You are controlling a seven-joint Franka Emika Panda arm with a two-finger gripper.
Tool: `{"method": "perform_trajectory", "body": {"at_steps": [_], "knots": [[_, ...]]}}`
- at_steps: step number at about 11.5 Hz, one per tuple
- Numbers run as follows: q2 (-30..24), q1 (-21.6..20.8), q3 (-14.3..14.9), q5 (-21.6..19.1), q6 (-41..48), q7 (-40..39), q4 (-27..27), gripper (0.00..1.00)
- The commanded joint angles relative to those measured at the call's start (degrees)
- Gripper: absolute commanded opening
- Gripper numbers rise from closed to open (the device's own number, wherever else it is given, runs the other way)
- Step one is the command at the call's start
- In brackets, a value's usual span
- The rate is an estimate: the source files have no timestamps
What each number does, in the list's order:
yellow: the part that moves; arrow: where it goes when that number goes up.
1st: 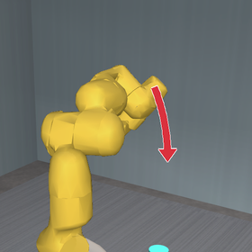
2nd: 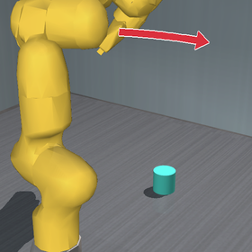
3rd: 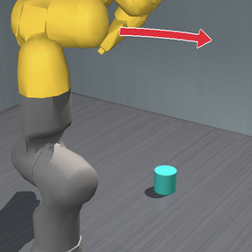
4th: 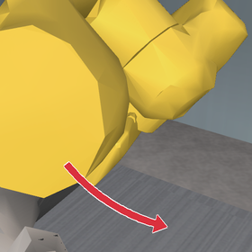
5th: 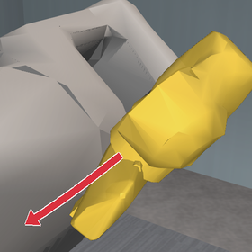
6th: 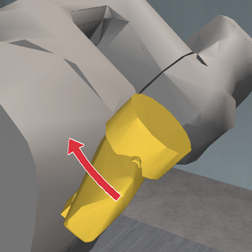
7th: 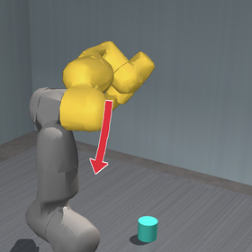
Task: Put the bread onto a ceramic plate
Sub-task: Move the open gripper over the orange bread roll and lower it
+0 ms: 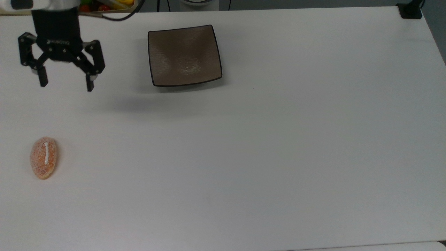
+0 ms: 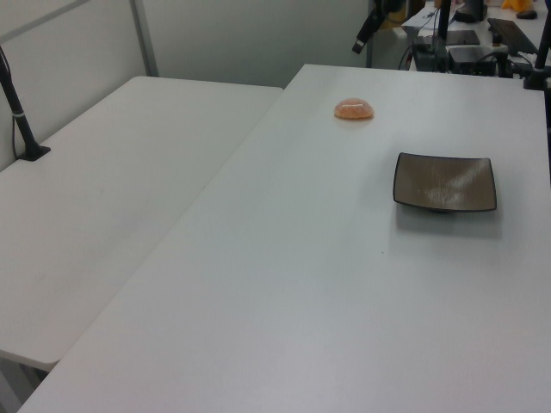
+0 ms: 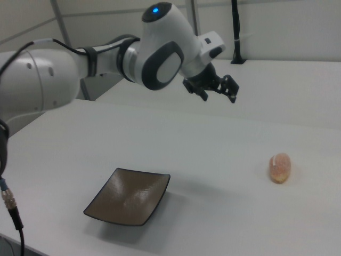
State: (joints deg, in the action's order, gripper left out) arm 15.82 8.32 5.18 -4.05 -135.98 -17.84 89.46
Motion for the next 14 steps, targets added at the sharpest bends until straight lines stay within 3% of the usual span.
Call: {"method": "perform_trajectory", "body": {"at_steps": [1,7,9,14], "knots": [[6.31,1.86,0.36,-0.26,-8.65,-0.62,-3.24,1.0],[19.32,6.0,0.27,-0.26,-13.26,-1.06,-12.37,1.0],[22.93,6.0,0.36,0.0,-18.85,-1.06,-12.82,1.0],[29.09,6.79,0.36,0.27,-22.65,-4.31,-12.82,1.0]]}}
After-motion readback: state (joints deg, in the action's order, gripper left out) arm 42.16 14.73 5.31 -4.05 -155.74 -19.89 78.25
